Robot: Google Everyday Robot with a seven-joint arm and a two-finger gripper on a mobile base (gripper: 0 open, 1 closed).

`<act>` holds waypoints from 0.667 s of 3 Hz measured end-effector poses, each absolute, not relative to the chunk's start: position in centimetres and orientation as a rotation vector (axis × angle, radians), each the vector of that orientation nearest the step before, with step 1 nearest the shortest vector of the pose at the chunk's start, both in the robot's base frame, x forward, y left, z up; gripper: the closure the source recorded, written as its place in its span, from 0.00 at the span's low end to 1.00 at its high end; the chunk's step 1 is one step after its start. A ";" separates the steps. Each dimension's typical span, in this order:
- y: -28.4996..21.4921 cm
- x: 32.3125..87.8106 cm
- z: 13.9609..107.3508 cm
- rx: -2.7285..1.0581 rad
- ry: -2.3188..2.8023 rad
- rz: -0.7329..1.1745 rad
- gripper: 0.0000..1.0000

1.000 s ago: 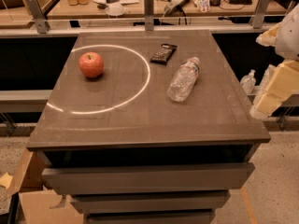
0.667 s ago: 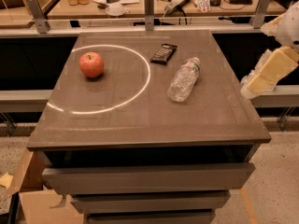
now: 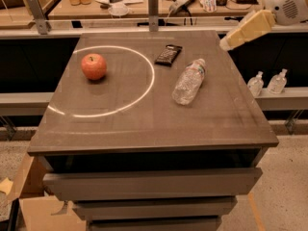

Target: Move apple near water bottle

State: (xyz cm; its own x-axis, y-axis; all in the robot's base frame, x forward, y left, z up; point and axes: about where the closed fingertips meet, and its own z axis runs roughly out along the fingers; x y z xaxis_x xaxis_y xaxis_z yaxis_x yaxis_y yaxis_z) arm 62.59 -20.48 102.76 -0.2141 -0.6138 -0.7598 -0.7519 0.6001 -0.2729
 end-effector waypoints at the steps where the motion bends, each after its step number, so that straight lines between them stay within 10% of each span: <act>1: -14.5 66.8 103.8 -1.092 1.841 0.340 0.00; 2: -13.9 67.2 104.2 -1.097 1.825 0.345 0.00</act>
Offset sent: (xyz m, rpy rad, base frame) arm 0.0362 0.0504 0.0087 0.0992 -0.0021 0.0682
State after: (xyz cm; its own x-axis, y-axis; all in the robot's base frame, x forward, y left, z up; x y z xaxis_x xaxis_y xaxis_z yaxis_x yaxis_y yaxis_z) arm 67.22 -13.88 104.25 -0.1514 -0.5352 -0.8311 -0.8017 0.5583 -0.2134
